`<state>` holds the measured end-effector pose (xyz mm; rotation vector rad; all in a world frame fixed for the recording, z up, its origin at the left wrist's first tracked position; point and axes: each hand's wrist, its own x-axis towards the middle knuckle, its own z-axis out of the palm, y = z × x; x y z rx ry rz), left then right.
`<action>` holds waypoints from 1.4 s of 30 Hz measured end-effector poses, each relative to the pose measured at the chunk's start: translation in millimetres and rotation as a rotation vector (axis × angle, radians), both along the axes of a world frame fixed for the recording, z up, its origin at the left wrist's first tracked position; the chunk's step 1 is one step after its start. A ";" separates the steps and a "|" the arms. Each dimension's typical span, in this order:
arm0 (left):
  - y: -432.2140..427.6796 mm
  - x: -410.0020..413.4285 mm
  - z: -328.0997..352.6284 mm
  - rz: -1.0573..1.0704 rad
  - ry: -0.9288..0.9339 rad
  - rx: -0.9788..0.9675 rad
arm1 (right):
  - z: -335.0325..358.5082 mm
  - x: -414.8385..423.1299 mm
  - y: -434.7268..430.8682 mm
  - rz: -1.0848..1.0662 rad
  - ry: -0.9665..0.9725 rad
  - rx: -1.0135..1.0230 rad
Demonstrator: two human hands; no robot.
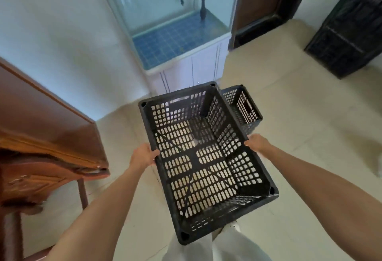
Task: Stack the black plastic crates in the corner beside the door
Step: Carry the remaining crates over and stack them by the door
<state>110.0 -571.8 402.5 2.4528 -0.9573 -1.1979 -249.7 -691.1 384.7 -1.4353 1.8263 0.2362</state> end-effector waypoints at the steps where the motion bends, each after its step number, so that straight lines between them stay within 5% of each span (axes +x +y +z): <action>1: -8.3 -18.3 1.5 -0.030 -0.013 -0.024 | 2.0 -20.7 7.8 -0.067 -0.013 0.005; 10: -99.8 -196.3 44.8 -0.434 -0.144 -0.197 | 27.6 -197.3 75.7 -0.587 -0.135 -0.058; 22: -199.5 -410.2 37.2 -0.774 -0.200 -0.318 | 45.8 -356.6 122.1 -0.871 -0.127 -0.050; 32: -345.4 -520.2 36.5 -1.008 -0.053 -0.285 | 64.1 -425.0 36.1 -1.081 -0.088 -0.105; 42: -480.1 -597.1 76.4 -1.148 -0.263 -0.399 | 103.8 -500.2 -95.4 -1.077 -0.020 -0.225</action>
